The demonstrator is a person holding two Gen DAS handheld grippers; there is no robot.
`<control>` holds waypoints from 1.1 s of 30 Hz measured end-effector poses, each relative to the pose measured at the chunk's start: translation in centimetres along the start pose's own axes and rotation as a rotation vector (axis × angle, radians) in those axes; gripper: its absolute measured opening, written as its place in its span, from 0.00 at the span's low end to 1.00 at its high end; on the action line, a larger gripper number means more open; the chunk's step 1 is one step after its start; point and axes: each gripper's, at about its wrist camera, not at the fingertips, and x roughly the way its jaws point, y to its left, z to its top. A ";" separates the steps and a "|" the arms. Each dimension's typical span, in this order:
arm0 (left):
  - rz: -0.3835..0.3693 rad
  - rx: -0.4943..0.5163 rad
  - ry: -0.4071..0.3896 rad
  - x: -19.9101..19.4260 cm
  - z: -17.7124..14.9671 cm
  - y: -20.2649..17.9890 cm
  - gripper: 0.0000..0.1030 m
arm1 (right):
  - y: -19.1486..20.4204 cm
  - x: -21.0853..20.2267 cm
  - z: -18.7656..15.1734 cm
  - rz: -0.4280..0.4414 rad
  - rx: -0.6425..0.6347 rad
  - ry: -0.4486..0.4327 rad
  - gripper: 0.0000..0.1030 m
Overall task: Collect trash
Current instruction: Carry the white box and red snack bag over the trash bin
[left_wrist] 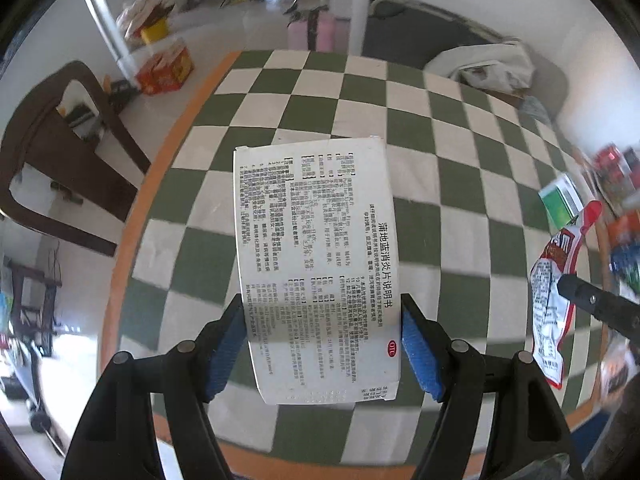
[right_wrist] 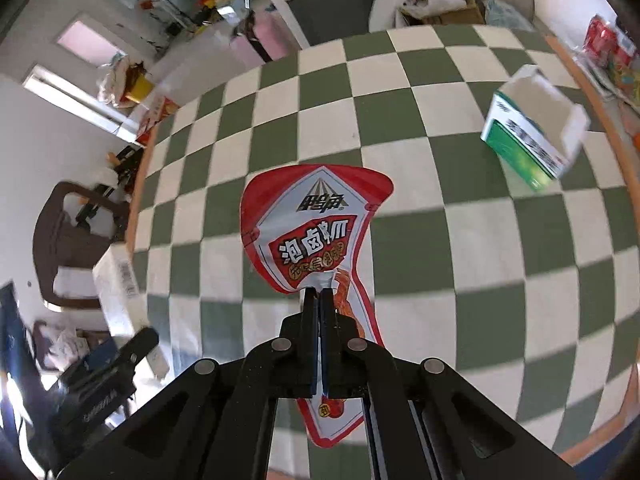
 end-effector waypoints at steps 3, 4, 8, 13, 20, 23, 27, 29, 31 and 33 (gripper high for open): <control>-0.030 0.041 -0.025 -2.2 -3.7 1.7 0.69 | 1.1 -2.4 -4.7 0.015 0.009 -0.023 0.00; -0.035 0.061 -0.033 -3.1 -5.3 2.5 0.69 | 1.6 -3.2 -6.4 0.016 0.009 -0.031 0.00; -0.066 0.107 -0.023 -5.5 -10.9 5.1 0.69 | 3.9 -6.1 -15.1 0.018 0.042 -0.065 0.00; -0.072 0.144 0.030 -7.1 -17.6 8.1 0.69 | 6.4 -7.2 -25.1 0.041 0.089 -0.038 0.00; -0.065 0.129 0.142 -4.6 -24.1 10.5 0.69 | 7.2 -5.1 -36.1 0.074 0.136 0.069 0.00; -0.074 0.097 0.214 -1.1 -26.6 11.2 0.69 | 6.5 -2.4 -38.8 0.081 0.139 0.130 0.00; -0.066 0.060 0.315 6.0 -29.6 11.9 0.69 | 4.5 4.6 -42.4 0.108 0.172 0.238 0.00; -0.075 0.035 0.363 10.5 -31.1 12.3 0.69 | 2.9 9.7 -44.5 0.128 0.215 0.296 0.00; -0.079 0.015 0.399 14.6 -32.4 12.7 0.69 | 1.6 14.0 -45.8 0.133 0.238 0.329 0.00; -0.095 -0.009 0.440 18.6 -33.5 13.1 0.69 | 0.2 18.2 -47.1 0.143 0.263 0.356 0.00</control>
